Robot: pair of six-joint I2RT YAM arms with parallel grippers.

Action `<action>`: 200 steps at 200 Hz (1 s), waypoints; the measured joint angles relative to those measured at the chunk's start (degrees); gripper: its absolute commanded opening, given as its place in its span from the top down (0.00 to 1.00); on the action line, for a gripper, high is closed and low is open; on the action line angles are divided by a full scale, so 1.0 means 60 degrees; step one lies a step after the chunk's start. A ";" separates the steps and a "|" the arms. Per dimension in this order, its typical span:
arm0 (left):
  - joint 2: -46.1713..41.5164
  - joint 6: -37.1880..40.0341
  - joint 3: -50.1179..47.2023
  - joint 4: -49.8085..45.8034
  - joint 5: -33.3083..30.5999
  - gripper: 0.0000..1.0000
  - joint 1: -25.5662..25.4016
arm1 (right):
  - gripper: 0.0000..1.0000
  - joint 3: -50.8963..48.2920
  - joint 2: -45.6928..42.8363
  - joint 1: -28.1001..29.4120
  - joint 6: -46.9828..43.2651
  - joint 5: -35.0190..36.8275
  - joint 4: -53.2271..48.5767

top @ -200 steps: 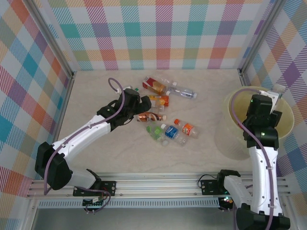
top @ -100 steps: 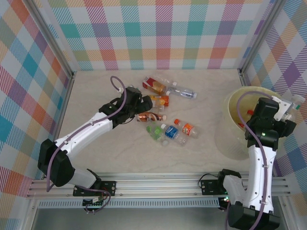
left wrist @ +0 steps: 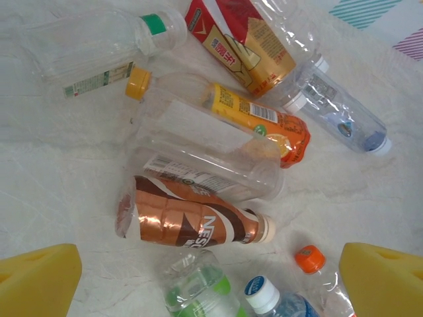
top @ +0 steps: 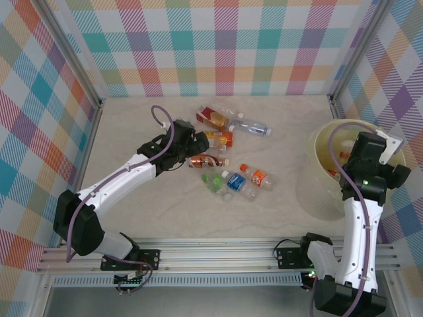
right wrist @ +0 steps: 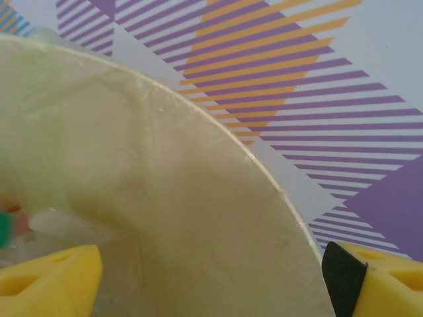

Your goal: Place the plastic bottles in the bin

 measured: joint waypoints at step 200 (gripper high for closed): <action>-0.0805 -0.1005 -0.1570 0.0076 0.0401 0.00 0.0208 | 0.00 0.2506 0.0710 0.4018 0.3042 -0.9919 -0.0248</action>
